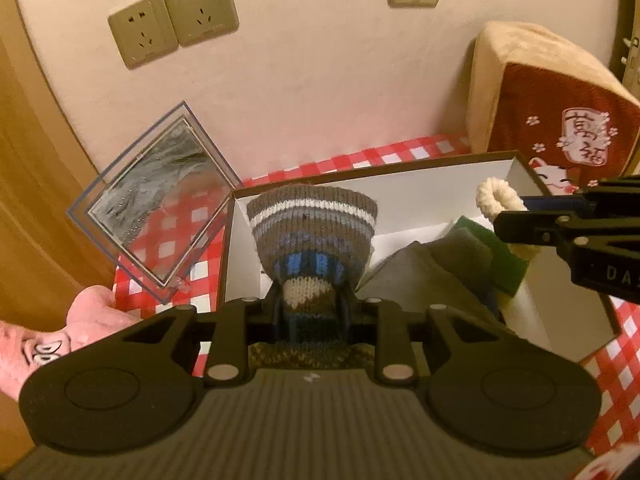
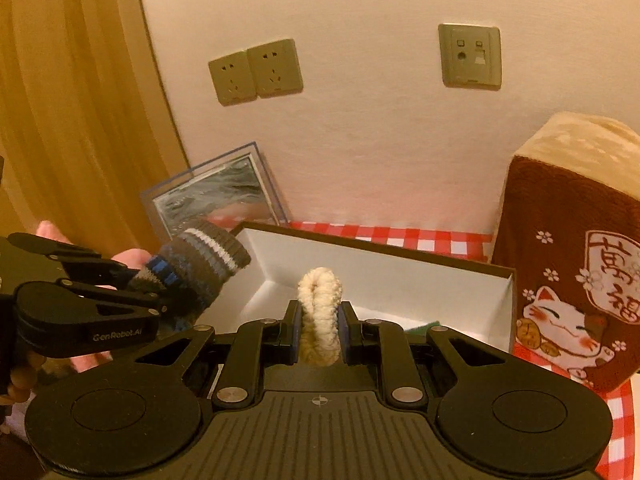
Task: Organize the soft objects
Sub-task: 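Lower the sock and hair tie into the box and open both tools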
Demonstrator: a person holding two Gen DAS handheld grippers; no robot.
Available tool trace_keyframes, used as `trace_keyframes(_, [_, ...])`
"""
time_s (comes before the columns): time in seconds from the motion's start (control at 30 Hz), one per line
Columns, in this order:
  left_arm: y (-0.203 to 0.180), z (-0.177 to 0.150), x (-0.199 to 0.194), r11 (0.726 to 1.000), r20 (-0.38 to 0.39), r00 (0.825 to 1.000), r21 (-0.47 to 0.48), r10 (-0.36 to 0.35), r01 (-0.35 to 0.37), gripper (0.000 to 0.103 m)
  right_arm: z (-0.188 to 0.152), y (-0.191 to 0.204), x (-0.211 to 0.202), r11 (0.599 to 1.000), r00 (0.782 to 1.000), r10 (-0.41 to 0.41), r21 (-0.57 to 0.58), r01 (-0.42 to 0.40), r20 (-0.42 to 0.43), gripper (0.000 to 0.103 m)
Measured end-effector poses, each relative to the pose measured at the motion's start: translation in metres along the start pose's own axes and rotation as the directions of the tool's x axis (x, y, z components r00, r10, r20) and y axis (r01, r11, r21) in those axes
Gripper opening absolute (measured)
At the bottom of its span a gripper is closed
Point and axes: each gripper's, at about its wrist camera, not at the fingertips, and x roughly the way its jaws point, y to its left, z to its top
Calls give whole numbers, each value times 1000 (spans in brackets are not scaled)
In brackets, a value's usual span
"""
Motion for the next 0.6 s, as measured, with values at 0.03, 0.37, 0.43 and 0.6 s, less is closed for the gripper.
trace_keyframes(0.03, [1, 2, 5, 1000, -6, 1000, 2, -1, 1, 25, 1, -1, 4, 1000, 1000, -4, -3, 4, -6, 19])
trace_keyframes(0.37, [7, 16, 42, 1000, -37, 999, -3, -14, 13, 34, 5, -14, 42, 1000, 999, -22, -2, 22, -47, 19])
trace_keyframes(0.43, [8, 19, 45, 1000, -27, 999, -10, -24, 24, 36, 5, -18, 46, 1000, 998, -23, 6, 23, -51, 19])
trace_keyframes(0.6, [11, 24, 51, 1000, -4, 1000, -7, -19, 19, 50, 4, -23, 53, 1000, 998, -24, 18, 25, -61, 19])
